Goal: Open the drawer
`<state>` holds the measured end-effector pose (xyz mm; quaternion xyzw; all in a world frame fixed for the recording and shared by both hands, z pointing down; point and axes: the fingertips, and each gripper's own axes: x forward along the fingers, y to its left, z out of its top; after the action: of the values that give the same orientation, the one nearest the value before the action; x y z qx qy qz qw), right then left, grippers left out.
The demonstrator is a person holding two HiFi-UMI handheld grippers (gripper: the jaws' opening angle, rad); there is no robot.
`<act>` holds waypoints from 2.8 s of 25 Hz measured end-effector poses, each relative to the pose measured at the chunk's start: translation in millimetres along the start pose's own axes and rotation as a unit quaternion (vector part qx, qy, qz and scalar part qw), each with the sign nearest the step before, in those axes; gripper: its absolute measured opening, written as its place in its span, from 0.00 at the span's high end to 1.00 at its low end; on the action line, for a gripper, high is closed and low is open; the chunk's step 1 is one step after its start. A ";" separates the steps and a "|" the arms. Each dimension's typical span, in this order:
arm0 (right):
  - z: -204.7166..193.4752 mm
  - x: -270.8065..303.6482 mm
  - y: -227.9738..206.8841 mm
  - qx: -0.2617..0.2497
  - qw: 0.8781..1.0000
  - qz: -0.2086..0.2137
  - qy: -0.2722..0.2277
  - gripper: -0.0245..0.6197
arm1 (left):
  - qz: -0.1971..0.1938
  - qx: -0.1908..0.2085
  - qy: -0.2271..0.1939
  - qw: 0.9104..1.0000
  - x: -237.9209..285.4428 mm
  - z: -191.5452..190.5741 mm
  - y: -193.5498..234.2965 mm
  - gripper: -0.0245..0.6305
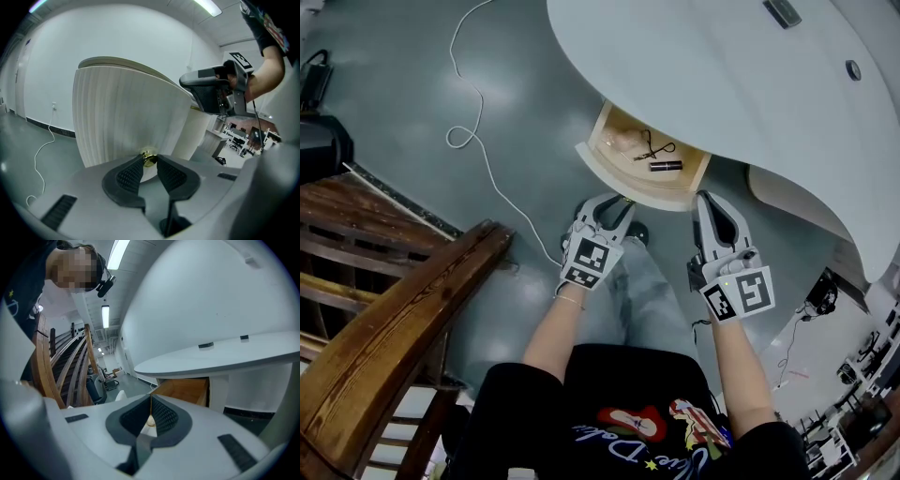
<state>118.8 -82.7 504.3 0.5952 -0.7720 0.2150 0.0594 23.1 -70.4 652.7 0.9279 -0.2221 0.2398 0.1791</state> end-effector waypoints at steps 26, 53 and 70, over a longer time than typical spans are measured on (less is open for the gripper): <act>4.5 -4.7 9.2 0.005 1.000 0.011 0.003 0.95 | -0.012 -0.016 0.032 0.999 -26.3 -25.7 -16.6 0.82; 34.6 -10.5 -0.6 0.014 1.000 0.004 -0.017 0.95 | 0.103 -0.057 -0.077 0.990 -121.0 58.2 36.0 0.92; 89.4 -47.2 -9.6 0.035 0.998 -0.023 -0.048 0.96 | 0.094 -0.007 -0.146 0.985 -143.2 205.4 25.8 0.96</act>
<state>156.0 -78.4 409.8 0.6243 -0.7520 0.2113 0.0063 -27.3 -135.4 414.7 0.9268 -0.3335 0.1162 0.1278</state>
